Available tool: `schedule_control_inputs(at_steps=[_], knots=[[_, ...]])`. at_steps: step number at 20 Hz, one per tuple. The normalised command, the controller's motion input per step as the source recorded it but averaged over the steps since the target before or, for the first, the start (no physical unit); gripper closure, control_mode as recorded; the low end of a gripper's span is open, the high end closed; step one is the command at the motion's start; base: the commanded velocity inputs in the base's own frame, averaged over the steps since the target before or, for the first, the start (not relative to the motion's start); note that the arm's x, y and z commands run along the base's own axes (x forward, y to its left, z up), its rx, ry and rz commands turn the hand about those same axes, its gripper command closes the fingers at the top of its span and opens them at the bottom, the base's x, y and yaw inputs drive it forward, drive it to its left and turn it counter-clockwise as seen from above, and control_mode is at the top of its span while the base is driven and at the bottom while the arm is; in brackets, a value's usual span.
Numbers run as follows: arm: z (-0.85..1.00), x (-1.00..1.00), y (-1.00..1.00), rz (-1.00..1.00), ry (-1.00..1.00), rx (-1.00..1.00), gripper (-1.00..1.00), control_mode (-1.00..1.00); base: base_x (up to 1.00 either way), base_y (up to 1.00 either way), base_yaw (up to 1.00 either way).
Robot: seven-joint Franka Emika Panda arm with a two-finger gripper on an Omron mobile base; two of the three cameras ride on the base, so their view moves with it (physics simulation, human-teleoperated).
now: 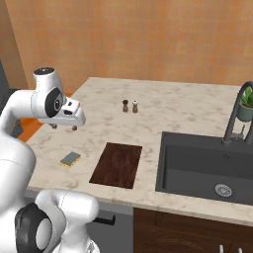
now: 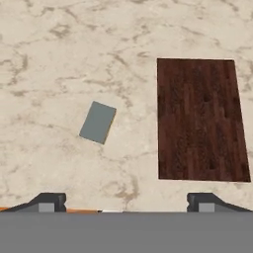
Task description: Pick up the sponge from the counter and clean the cutting board by briefly scrubbing or pressing down on the cutting board. Once finished, release the sponge.
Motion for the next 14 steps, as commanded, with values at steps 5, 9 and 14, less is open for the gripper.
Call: schedule_control_inputs(at_steps=[5,9,14], knots=[[-0.52,-0.20,0.53,-0.06,0.00,0.00,-1.00,-1.00,0.00,0.00,0.00],[-0.48,0.00,0.51,-0.03,0.01,0.00,-1.00,-1.00,0.00,0.00,0.00],[-0.29,0.00,0.42,-0.06,0.00,-0.04,-1.00,-1.00,0.00,0.00,0.00]])
